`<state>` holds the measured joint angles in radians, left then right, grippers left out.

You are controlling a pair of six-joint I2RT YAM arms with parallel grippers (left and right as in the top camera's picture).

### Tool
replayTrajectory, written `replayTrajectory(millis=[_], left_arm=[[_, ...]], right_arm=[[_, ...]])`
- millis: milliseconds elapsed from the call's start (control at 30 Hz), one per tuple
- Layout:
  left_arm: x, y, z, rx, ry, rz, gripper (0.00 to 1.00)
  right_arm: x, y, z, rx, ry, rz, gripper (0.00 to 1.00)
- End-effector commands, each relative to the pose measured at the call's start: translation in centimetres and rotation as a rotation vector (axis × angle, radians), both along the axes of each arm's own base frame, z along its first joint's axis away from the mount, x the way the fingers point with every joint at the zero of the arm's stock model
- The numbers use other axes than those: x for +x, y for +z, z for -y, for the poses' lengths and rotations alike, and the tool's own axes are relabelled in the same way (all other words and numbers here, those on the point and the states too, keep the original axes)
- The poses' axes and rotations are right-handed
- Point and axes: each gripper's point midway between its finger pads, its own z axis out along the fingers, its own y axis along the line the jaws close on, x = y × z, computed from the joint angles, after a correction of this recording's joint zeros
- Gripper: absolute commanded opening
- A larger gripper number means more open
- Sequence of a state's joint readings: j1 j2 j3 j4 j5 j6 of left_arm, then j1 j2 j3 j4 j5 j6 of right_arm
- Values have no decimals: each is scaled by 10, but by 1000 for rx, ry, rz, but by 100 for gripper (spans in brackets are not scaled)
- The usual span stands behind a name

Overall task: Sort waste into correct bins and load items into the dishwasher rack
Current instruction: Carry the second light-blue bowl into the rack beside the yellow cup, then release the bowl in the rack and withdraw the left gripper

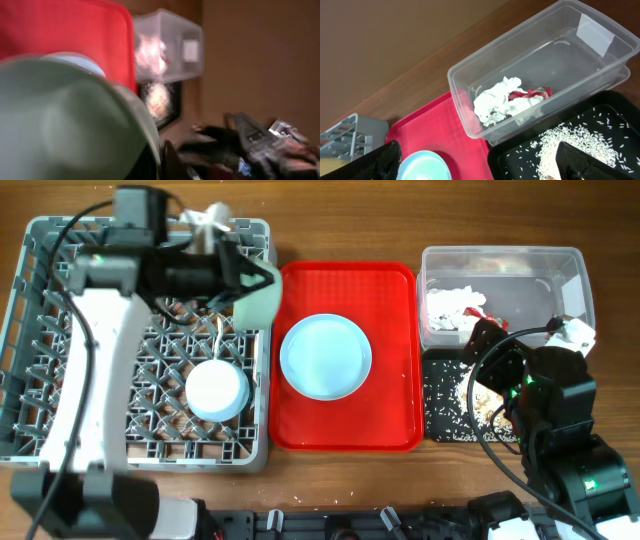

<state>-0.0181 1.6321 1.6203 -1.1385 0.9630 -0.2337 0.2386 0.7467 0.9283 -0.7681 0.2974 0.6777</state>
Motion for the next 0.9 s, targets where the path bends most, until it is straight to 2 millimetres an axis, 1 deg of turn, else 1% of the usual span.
replayTrajectory(millis=[0,67,100,200,300,367,467,533,600,667,733,800,833,867], left_arm=[[2,-3,-16,-249,-89,-11,4],[14,-34,-32,-265,-44,-115,4],[19,-47,-35,-279,-30,-154,4],[28,-81,-42,-317,-8,-240,4],[36,-106,-53,-342,28,-306,4],[37,-115,-65,-309,53,-319,4],[32,-132,-91,-210,102,-355,4],[28,-142,-109,-151,136,-380,6],[23,-155,-129,-70,164,-405,13],[19,-162,-140,-22,184,-425,16],[17,-164,-152,-15,210,-435,19],[16,-165,-159,-15,227,-438,25],[15,-164,-161,-18,236,-442,29],[14,-164,-166,-23,248,-448,39]], right_arm=[[0,8,3,1,-19,24,100],[0,8,3,1,-19,23,100],[0,8,3,1,-19,23,100],[0,8,3,1,-19,24,100],[0,8,3,1,-19,24,100],[0,8,3,1,-19,24,100],[0,8,3,1,-19,24,99],[0,8,3,1,-19,23,100],[0,8,3,1,-19,24,100],[0,8,3,1,-19,23,100],[0,8,3,1,-19,23,100],[0,8,3,1,-19,23,100],[0,8,3,1,-19,24,100],[0,8,3,1,-19,23,100]])
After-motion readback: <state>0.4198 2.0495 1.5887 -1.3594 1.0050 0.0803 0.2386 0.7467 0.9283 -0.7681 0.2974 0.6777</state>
